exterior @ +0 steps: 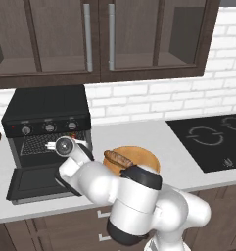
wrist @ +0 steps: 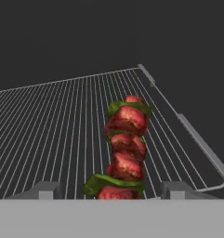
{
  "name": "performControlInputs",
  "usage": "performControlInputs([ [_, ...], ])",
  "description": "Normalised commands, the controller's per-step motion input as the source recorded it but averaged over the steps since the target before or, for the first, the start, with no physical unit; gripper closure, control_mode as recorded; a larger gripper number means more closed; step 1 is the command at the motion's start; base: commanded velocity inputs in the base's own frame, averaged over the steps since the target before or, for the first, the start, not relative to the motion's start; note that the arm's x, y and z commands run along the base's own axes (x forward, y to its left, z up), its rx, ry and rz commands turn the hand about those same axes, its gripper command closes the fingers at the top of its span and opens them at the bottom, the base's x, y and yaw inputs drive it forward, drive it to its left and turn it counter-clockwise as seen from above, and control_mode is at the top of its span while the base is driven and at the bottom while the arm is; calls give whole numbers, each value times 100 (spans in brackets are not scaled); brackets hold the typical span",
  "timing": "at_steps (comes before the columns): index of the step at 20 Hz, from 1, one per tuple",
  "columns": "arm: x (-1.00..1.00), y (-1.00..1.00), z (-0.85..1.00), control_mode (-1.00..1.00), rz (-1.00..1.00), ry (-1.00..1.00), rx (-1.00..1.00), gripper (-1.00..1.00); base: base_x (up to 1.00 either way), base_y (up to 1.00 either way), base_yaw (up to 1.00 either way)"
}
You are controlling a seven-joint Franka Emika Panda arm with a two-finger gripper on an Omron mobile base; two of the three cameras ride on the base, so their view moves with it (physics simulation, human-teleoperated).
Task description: Pick up the kebab skewer and baguette bread, and place them inside the toaster oven. Close the toaster oven door and start by setting the timer.
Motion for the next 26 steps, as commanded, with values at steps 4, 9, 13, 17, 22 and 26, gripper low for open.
performControlInputs([
  [4,0,0,0,-100,0,0,0,-100,0,0,0],
  [9,-2,0,0,-100,0,0,0,-100,0,0,0],
  [13,-17,0,0,-100,0,-5,0,-100,0,0,0],
  [17,-51,0,36,-100,0,0,-1,-100,0,0,0],
  [22,-63,-7,40,-100,4,0,0,-100,0,0,0],
  [26,-58,-8,44,-100,14,3,0,-100,0,0,0],
])
